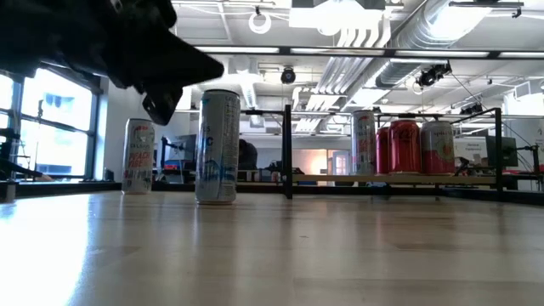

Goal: Place canned beverage on shelf
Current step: Put the bottom arctic vibe soda can on the shelf

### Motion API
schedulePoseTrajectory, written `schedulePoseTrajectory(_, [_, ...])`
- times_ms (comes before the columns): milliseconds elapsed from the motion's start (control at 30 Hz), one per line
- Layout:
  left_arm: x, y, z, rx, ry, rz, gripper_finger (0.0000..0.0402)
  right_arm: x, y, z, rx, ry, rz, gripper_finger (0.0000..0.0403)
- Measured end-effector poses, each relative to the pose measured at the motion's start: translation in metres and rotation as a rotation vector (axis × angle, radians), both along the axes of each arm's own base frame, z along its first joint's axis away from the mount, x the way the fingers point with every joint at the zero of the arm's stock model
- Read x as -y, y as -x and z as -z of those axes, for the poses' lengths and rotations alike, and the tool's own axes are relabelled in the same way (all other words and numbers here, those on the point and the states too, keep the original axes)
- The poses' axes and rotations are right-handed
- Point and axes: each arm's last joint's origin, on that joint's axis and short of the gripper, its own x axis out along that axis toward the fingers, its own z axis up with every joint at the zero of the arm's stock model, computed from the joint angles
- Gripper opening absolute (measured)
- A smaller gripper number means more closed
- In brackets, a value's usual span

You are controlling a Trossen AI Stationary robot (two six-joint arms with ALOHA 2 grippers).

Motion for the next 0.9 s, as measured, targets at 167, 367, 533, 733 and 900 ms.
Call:
schedulePoseTrajectory(167, [0.005,0.006,0.001,0.022,-0.034,0.015,0.0,0.036,-0.024,-0.022,0.023,0.06,-0.136,0.0238])
schedulePoseTrajectory(367, [0.004,0.007,0.002,0.031,-0.107,-0.021,0.0,0.1,-0.081,-0.05,0.164,0.052,-0.35,0.0238])
schedulePoseTrajectory(533, [-0.009,0.017,0.012,0.025,-0.09,-0.083,0.0,0.17,-0.113,-0.071,0.223,0.099,-0.485,0.0238])
schedulePoseTrajectory(733, [-0.026,0.036,0.018,0.109,-0.035,-0.107,0.0,0.259,-0.128,-0.105,0.313,0.162,-0.615,0.0238])
schedulePoseTrajectory(900, [-0.038,0.044,0.022,0.12,-0.011,-0.144,0.0,0.34,-0.121,-0.119,0.307,0.245,-0.633,0.0238])
